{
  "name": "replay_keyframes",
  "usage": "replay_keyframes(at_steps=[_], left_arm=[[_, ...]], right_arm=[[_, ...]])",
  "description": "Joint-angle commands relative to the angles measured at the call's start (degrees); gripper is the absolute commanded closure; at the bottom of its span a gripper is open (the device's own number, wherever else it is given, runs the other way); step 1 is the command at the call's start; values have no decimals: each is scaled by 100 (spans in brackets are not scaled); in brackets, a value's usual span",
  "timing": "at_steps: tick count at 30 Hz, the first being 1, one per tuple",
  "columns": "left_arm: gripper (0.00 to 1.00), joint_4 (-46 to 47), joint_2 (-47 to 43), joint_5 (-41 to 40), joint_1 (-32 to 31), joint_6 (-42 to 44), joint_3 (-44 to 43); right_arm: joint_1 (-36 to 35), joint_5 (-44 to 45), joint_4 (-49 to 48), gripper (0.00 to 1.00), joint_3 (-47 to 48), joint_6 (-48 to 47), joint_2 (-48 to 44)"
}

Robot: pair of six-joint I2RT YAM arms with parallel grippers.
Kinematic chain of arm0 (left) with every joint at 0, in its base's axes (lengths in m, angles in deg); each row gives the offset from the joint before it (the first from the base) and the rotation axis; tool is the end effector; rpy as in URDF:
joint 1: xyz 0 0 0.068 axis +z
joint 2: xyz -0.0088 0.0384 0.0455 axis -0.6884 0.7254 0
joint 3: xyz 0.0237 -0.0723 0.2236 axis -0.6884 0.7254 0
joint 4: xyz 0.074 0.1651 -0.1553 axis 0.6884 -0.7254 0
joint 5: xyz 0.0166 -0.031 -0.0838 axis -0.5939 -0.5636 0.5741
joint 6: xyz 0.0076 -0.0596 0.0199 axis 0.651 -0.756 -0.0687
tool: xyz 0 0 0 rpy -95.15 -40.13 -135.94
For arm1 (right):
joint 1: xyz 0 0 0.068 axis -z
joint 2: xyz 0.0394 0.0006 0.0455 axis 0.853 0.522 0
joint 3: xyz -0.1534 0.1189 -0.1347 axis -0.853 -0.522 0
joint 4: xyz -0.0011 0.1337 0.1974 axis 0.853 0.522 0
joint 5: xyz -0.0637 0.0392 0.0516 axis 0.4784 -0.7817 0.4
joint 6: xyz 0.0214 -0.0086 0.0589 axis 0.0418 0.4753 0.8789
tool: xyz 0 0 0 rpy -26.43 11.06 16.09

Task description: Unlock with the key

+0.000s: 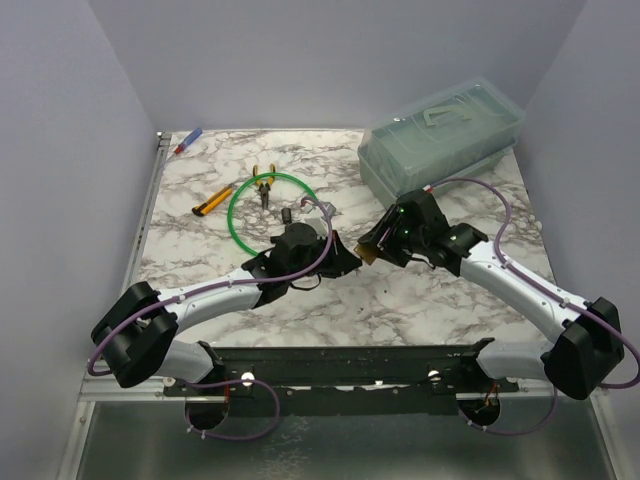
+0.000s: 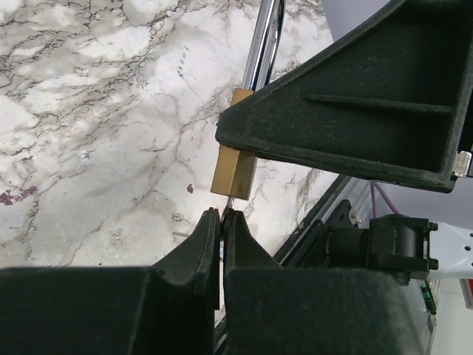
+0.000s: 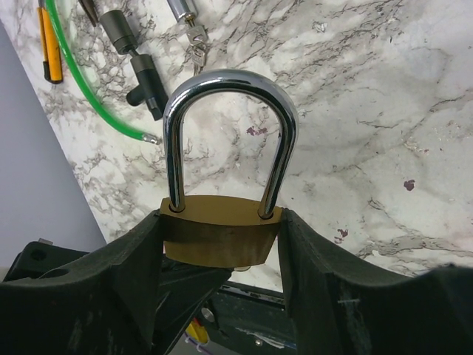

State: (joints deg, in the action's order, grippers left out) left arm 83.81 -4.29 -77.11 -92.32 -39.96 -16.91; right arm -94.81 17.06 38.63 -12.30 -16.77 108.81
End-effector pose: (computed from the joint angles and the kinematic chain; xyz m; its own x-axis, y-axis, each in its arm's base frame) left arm 0.1909 -0.2285 0.2079 -0.7484 -0.2092 -0.6295 0.4280 0.5727 -0.6992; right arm 0.2132 0.1560 0.2365 -0.7819 0.5402 -0.3111 0.2647 0.7395 0.6189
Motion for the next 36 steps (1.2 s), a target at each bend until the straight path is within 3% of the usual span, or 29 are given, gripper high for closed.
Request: replay_keyframes(at_steps=[1,24,36], left_arm=[[100,641,-44,-167,32,356,-411],[100,-42,-207,-383,-39,1603,-382],[100,-494,-113,-922,-276,2117,-589]], right_arm=[[-327,-649,394,100,288,147,60],[-328,-223,1560,100,1256,521,866],[-328,-234,1727,100,1526,428,1087]])
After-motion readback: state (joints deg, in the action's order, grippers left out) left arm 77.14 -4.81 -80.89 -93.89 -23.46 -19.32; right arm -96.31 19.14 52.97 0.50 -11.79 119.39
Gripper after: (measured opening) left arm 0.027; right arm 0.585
